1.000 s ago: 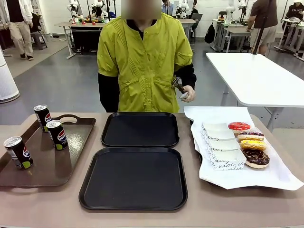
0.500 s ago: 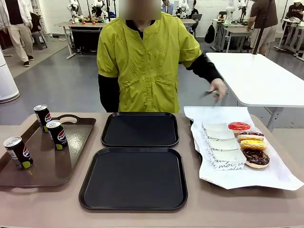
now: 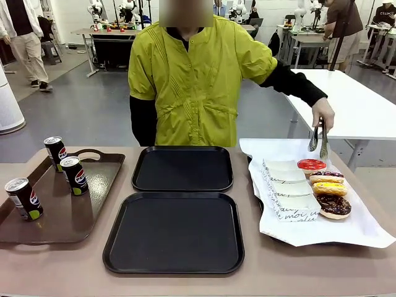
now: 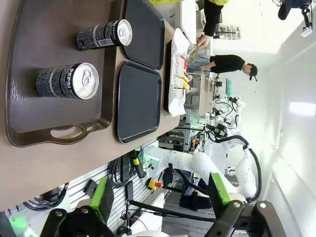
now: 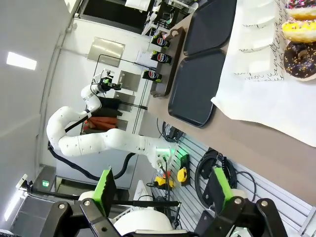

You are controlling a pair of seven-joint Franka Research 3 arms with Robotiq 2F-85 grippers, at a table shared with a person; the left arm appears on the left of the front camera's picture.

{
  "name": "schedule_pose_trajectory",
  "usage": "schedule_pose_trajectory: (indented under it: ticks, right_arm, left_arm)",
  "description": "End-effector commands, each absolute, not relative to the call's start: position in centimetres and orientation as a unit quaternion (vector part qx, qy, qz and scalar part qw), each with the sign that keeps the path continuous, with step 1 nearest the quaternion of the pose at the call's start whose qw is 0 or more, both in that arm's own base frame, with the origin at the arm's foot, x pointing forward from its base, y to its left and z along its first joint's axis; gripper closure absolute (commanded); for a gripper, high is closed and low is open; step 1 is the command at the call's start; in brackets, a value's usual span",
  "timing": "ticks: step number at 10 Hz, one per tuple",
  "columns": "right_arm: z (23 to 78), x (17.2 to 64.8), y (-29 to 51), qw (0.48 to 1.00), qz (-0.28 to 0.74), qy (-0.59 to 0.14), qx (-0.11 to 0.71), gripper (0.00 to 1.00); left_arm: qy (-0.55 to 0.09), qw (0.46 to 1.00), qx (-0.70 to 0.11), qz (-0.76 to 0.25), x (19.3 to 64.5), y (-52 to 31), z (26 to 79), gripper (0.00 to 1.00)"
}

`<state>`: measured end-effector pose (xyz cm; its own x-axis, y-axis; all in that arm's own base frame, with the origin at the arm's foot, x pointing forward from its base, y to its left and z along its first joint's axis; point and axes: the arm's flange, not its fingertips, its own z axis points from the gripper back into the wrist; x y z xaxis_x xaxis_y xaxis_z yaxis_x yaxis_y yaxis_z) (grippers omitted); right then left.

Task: Set up donuts and drinks on trays.
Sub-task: Pick up one Pepsi coke and place it on the Flat Tray.

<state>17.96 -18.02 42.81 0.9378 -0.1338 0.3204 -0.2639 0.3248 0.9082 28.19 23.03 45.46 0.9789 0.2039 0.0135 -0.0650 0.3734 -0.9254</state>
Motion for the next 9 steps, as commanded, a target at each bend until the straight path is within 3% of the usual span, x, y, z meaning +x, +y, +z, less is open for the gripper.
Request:
schedule_pose_trajectory:
  ticks: [1,9]
  right_arm:
    - [42.8,17.87,-18.11,0.792,0.042,-0.175,0.583,0.0]
    - [42.8,17.87,-18.11,0.792,0.042,-0.175,0.583,0.0]
  left_arm:
    - [-0.064,0.827,-0.552,0.083,27.92,23.02,45.39,0.0]
    - [-0.064,0.827,-0.552,0.083,27.92,23.02,45.39,0.0]
